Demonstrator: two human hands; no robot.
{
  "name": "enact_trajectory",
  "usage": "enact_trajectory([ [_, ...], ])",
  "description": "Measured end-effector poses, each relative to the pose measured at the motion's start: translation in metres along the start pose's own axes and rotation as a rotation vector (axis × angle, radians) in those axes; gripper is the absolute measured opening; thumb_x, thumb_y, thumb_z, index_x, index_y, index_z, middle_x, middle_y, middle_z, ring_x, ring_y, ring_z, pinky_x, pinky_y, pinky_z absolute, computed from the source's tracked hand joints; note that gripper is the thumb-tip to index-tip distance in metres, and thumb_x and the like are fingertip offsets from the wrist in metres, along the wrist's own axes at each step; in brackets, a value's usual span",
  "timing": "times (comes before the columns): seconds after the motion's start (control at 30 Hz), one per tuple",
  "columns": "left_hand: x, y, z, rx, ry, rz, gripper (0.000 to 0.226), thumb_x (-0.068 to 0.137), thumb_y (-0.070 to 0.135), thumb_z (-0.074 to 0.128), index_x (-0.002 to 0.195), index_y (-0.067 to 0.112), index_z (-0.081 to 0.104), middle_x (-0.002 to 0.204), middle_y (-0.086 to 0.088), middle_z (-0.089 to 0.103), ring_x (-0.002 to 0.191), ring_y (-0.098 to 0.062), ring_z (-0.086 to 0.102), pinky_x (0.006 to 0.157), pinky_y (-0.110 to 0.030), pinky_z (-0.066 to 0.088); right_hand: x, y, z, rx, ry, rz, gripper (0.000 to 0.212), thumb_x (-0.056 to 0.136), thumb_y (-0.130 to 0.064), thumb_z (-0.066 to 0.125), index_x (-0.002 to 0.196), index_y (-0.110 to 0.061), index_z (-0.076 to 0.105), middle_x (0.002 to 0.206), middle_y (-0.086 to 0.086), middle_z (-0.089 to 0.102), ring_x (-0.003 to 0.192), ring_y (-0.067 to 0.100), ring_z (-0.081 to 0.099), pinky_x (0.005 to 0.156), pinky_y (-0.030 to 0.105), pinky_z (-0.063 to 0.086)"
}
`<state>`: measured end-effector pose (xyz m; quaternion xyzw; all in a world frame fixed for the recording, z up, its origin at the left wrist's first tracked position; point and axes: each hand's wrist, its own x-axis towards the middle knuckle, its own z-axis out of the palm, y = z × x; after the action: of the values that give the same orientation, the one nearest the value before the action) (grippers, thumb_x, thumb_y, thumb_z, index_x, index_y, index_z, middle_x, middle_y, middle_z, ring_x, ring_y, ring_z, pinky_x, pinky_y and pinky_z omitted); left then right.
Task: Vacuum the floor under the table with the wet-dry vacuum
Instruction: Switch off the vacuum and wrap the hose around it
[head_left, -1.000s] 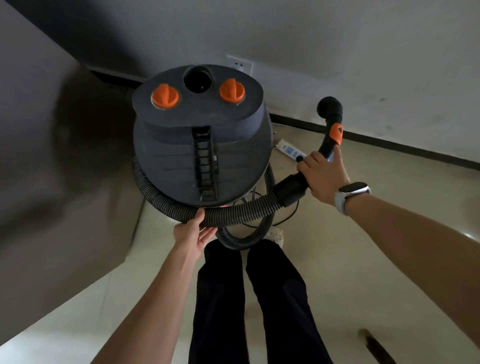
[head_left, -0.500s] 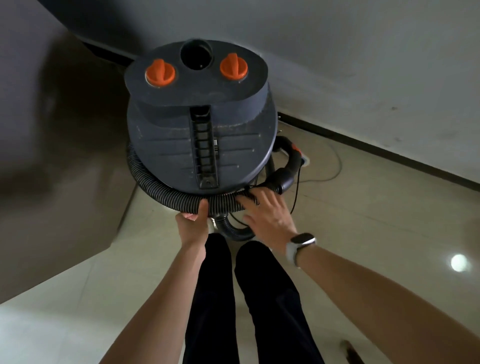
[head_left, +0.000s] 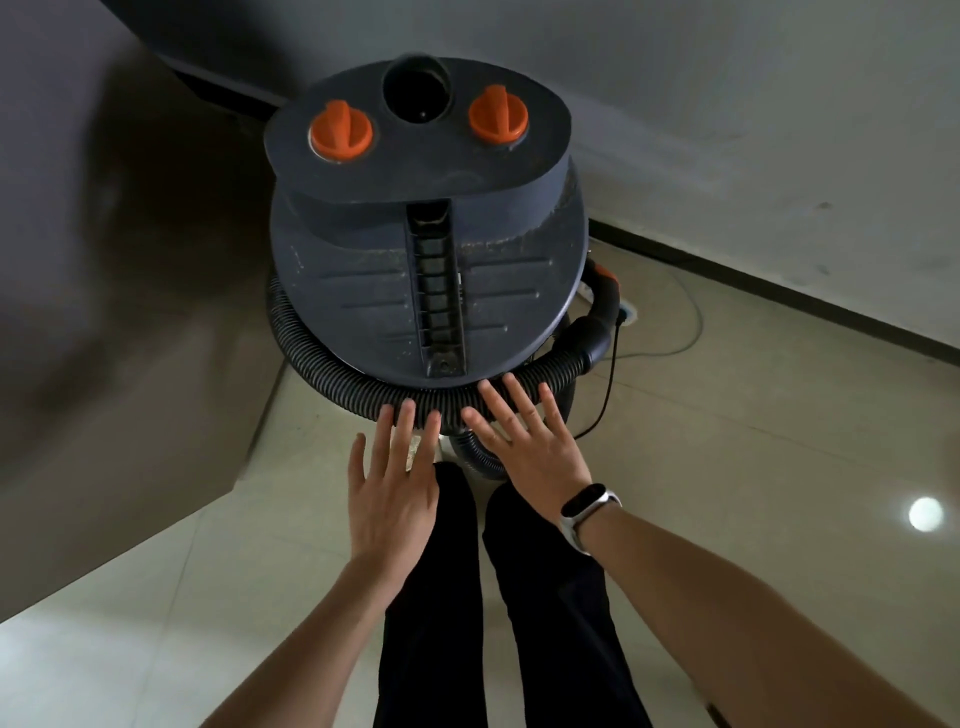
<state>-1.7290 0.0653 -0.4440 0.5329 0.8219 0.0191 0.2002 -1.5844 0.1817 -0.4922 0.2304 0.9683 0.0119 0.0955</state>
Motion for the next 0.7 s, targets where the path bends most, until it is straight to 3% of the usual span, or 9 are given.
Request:
enact_trajectory([
  [0.07,0.000,-0.002,0.001,0.033,-0.057,0.002,0.048,0.100,0.030,0.018,0.143,0.014,0.031,0.150,-0.016,0.032,0.138,-0.032,0.031,0.104,-0.053,0.034,0.000,-0.003,0.002,-0.007,-0.020,0.010,0.095,0.079,-0.028,0.048,0.150,-0.021,-0.014,0.154,0.009,-0.004,0.142,0.032,-0.002,0.113,0.054,0.005],
  [0.17,0.004,0.000,0.007,0.022,-0.186,-0.085,0.066,0.084,0.027,0.053,0.144,0.014,0.028,0.153,-0.015,0.026,0.139,-0.030,0.025,0.104,-0.055,0.034,0.001,-0.012,0.006,-0.016,-0.046,0.026,0.088,0.077,-0.031,0.048,0.150,-0.022,0.000,0.155,0.007,0.002,0.140,0.033,0.002,0.112,0.055,0.005],
  [0.33,0.007,-0.004,0.006,0.067,-0.327,-0.077,0.093,0.069,0.032,0.074,0.146,0.014,0.025,0.154,-0.016,0.023,0.140,-0.031,0.027,0.104,-0.054,0.032,0.005,-0.018,-0.007,0.048,-0.153,0.051,0.094,0.067,-0.037,0.064,0.148,-0.021,0.019,0.153,0.007,0.017,0.139,0.033,0.018,0.110,0.055,0.012],
  [0.43,0.010,-0.007,-0.002,0.084,-0.375,-0.048,0.087,0.090,0.047,0.050,0.148,0.022,-0.011,0.153,-0.006,-0.024,0.144,-0.023,-0.014,0.116,-0.050,0.007,0.006,-0.016,-0.018,0.114,-0.203,0.077,0.088,0.067,-0.043,0.070,0.142,-0.021,0.030,0.153,0.007,0.027,0.139,0.033,0.028,0.110,0.057,0.019],
  [0.47,0.012,-0.007,-0.007,0.078,-0.406,-0.052,0.082,0.094,0.050,0.041,0.147,0.024,-0.016,0.152,-0.003,-0.029,0.143,-0.021,-0.020,0.116,-0.048,0.001,0.009,-0.015,-0.025,0.139,-0.260,0.086,0.084,0.070,-0.045,0.069,0.141,-0.021,0.032,0.151,0.007,0.033,0.137,0.033,0.034,0.109,0.057,0.025],
  [0.5,0.013,-0.007,-0.014,0.074,-0.426,-0.052,0.078,0.095,0.051,0.037,0.148,0.026,-0.015,0.154,-0.001,-0.026,0.144,-0.022,-0.019,0.117,-0.047,-0.001,0.010,-0.013,-0.032,0.174,-0.299,0.086,0.075,0.076,-0.046,0.063,0.142,-0.022,0.036,0.149,0.007,0.038,0.136,0.032,0.037,0.107,0.055,0.029],
  [0.57,0.017,-0.005,-0.030,0.068,-0.435,-0.046,0.072,0.096,0.052,0.031,0.150,0.028,-0.009,0.158,0.000,-0.015,0.145,-0.023,-0.015,0.117,-0.046,-0.001,0.011,-0.005,-0.049,0.250,-0.368,0.063,0.064,0.087,-0.046,0.027,0.146,-0.022,0.032,0.153,0.006,0.031,0.141,0.030,0.028,0.111,0.053,0.022],
  [0.63,0.019,-0.003,-0.046,0.053,-0.426,-0.026,0.067,0.097,0.050,0.029,0.150,0.028,-0.006,0.159,0.000,-0.009,0.146,-0.022,-0.013,0.117,-0.046,0.000,0.009,0.005,-0.068,0.349,-0.423,0.065,0.077,0.081,-0.045,-0.003,0.151,-0.020,0.016,0.159,0.004,0.012,0.146,0.026,0.009,0.116,0.051,0.008],
  [0.7,0.018,0.001,-0.064,0.046,-0.381,0.014,0.065,0.098,0.048,0.028,0.151,0.028,-0.003,0.159,0.000,-0.008,0.146,-0.020,-0.012,0.117,-0.045,-0.002,0.000,0.011,-0.090,0.451,-0.351,0.152,0.080,0.080,-0.046,-0.005,0.151,-0.017,0.016,0.158,0.005,0.013,0.147,0.025,0.008,0.119,0.050,0.009],
])
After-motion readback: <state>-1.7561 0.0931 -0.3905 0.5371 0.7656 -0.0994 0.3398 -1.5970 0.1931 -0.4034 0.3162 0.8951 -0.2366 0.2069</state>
